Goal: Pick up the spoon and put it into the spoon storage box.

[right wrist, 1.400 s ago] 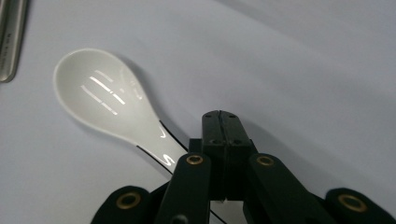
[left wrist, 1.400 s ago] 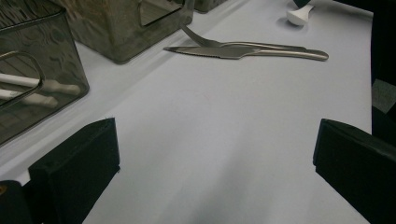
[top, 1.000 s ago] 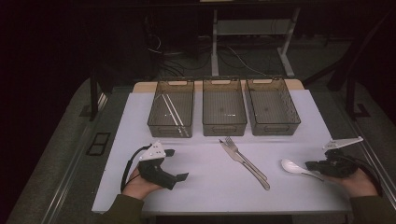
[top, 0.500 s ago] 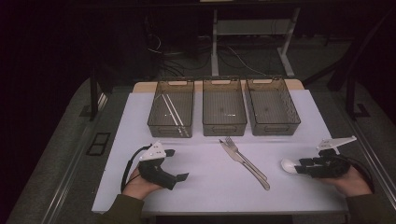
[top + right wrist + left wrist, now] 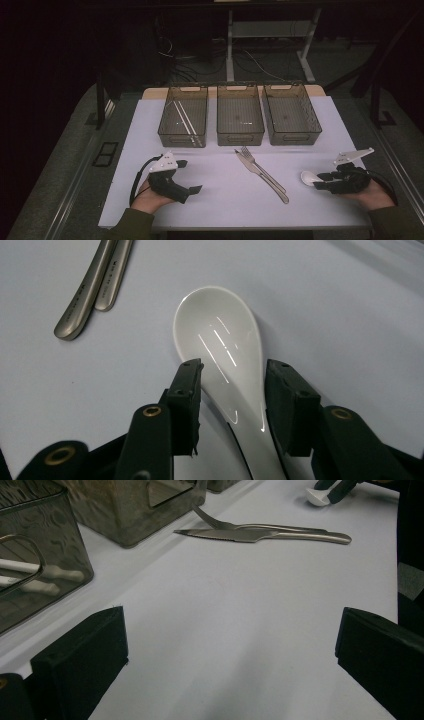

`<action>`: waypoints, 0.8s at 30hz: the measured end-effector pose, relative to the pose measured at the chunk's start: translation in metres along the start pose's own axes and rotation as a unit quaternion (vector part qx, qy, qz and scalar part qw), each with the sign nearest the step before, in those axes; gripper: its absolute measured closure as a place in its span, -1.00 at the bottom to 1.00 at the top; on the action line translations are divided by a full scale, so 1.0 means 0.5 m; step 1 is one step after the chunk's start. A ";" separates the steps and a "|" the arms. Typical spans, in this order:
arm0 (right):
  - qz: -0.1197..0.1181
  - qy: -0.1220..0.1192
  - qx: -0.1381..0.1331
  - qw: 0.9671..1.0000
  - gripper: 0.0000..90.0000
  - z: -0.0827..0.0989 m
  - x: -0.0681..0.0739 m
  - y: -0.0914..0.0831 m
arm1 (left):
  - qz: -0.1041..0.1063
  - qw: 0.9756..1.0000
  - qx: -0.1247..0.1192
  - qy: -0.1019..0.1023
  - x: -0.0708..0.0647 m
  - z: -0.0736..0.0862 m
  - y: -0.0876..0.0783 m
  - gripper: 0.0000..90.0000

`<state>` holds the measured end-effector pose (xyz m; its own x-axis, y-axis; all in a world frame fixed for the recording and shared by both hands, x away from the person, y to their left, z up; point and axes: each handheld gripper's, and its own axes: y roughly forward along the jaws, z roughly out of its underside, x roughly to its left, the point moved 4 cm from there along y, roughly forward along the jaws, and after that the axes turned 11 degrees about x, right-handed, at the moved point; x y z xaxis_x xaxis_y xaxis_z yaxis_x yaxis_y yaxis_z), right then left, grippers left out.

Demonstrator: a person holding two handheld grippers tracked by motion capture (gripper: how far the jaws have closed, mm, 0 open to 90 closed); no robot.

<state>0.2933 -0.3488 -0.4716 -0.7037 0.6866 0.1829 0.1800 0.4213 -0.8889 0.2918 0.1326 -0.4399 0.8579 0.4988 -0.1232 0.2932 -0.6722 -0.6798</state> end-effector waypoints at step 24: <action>0.029 -0.040 0.018 0.999 0.66 -0.002 0.023 0.002 | 0.000 1.000 0.000 0.000 0.000 0.000 0.000 -1.00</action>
<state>0.2863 -0.3400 -0.4697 -0.7452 0.6595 0.0985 0.1981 0.3600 -0.9117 0.2918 0.1326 -0.4398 0.8577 0.4993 -0.1231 0.2937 -0.6721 -0.6797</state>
